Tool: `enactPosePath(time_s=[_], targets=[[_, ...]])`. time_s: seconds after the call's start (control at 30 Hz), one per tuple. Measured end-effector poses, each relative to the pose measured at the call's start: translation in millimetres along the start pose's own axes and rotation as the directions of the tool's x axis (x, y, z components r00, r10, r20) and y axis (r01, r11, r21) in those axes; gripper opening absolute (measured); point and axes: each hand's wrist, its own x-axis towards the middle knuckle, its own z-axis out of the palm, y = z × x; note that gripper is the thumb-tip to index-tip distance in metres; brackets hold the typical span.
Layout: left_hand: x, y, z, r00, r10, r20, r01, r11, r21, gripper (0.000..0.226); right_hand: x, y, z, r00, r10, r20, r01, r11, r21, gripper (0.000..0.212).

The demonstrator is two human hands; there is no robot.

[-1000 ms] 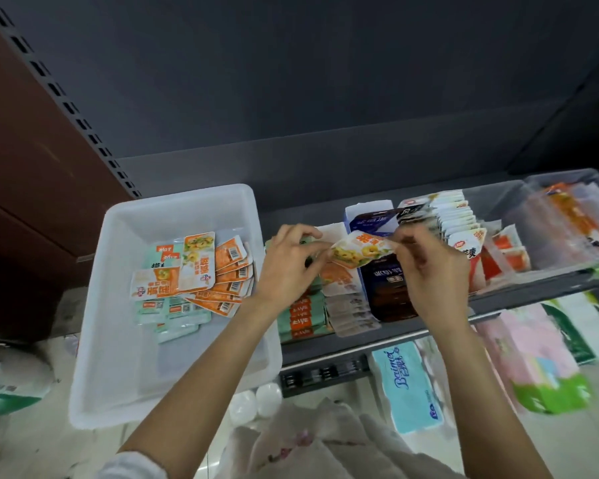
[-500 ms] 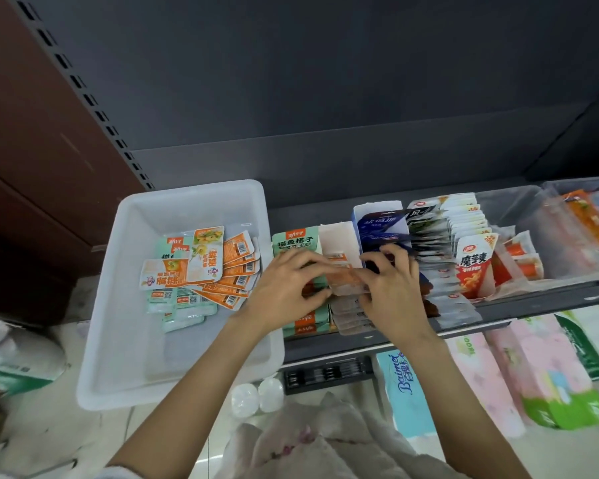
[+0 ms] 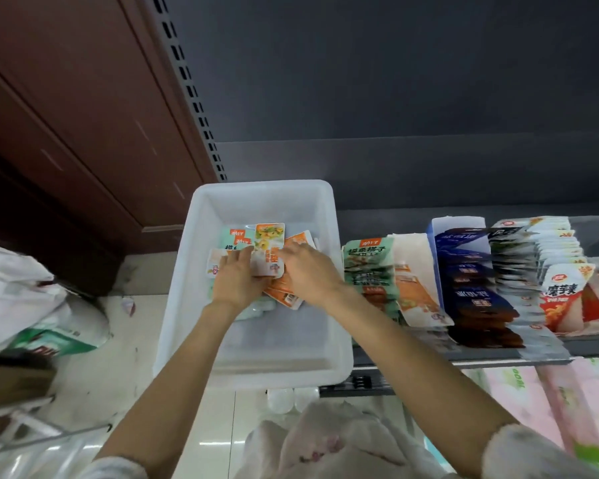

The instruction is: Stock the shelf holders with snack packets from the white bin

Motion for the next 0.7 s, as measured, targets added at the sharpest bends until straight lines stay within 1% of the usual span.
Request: enactPosePath(time_s=[0.07, 0.13, 0.2, 0.27, 0.33, 0.37, 0.4, 0.43, 0.5, 0.53, 0.57, 0.63, 0.7], targets=[[7.1, -1.7, 1.8, 0.997, 0.004, 0.075, -0.012, 0.994, 0.104, 0.059, 26.9, -3.7, 19.9, 0.991, 0.006, 0.13, 0.009, 0.993, -0.114, 0.05], [9.8, -1.4, 1.5, 0.996, 0.027, 0.084, -0.035, 0.994, 0.104, 0.052, 41.0, -3.9, 34.1, 0.979, 0.02, 0.204, 0.016, 0.985, -0.174, 0.059], [9.4, -3.2, 1.3, 0.995, 0.064, 0.073, -0.07, 0.994, 0.083, 0.05, 45.7, -4.4, 42.7, 0.972, 0.035, 0.23, 0.007, 0.984, -0.179, 0.06], [9.1, -6.7, 2.3, 0.995, 0.07, 0.067, -0.073, 0.997, 0.034, 0.051, 44.9, -7.1, 42.8, 0.98, 0.035, 0.194, 0.001, 0.983, -0.182, 0.047], [7.2, -8.9, 1.4, 0.997, 0.025, 0.068, -0.018, 0.995, -0.101, 0.052, 41.0, -10.8, 38.2, 0.991, 0.014, 0.13, 0.01, 0.984, -0.178, 0.031], [5.3, -8.9, 0.0, 0.999, 0.0, 0.052, 0.01, 0.981, -0.194, 0.052, 37.7, -12.0, 35.6, 0.995, 0.003, 0.096, 0.013, 0.986, -0.165, 0.027], [2.2, -7.8, -2.7, 0.999, -0.033, 0.025, 0.04, 0.95, -0.309, 0.051, 33.4, -12.8, 33.2, 0.998, 0.002, 0.058, 0.007, 0.99, -0.14, 0.025], [-1.8, -5.5, -6.5, 0.997, -0.08, -0.004, 0.07, 0.896, -0.439, 0.052, 28.4, -12.1, 31.0, 1.0, 0.013, 0.01, -0.012, 0.994, -0.105, 0.025], [-9.5, -0.5, -13.7, 0.984, -0.178, -0.009, 0.131, 0.758, -0.639, 0.056, 17.2, -8.6, 28.3, 0.996, 0.063, -0.061, -0.062, 0.998, 0.016, 0.023], [-12.3, 1.7, -16.6, 0.979, -0.201, 0.01, 0.153, 0.712, -0.685, 0.056, 11.8, -6.6, 27.7, 0.994, 0.082, -0.067, -0.077, 0.994, 0.073, 0.023], [-14.7, 2.2, -17.0, 0.977, -0.209, 0.035, 0.172, 0.688, -0.705, 0.056, 7.2, -5.2, 27.9, 0.994, 0.089, -0.066, -0.081, 0.991, 0.108, 0.022], [-19.8, 3.5, -15.5, 0.977, -0.202, 0.068, 0.192, 0.691, -0.697, 0.054, -0.6, -4.2, 30.3, 0.987, 0.118, -0.108, -0.102, 0.985, 0.14, 0.02], [-25.8, 5.7, -14.1, 0.975, -0.205, 0.081, 0.203, 0.693, -0.692, 0.053, -5.6, -5.1, 30.8, 0.961, 0.183, -0.205, -0.141, 0.969, 0.202, 0.018]])
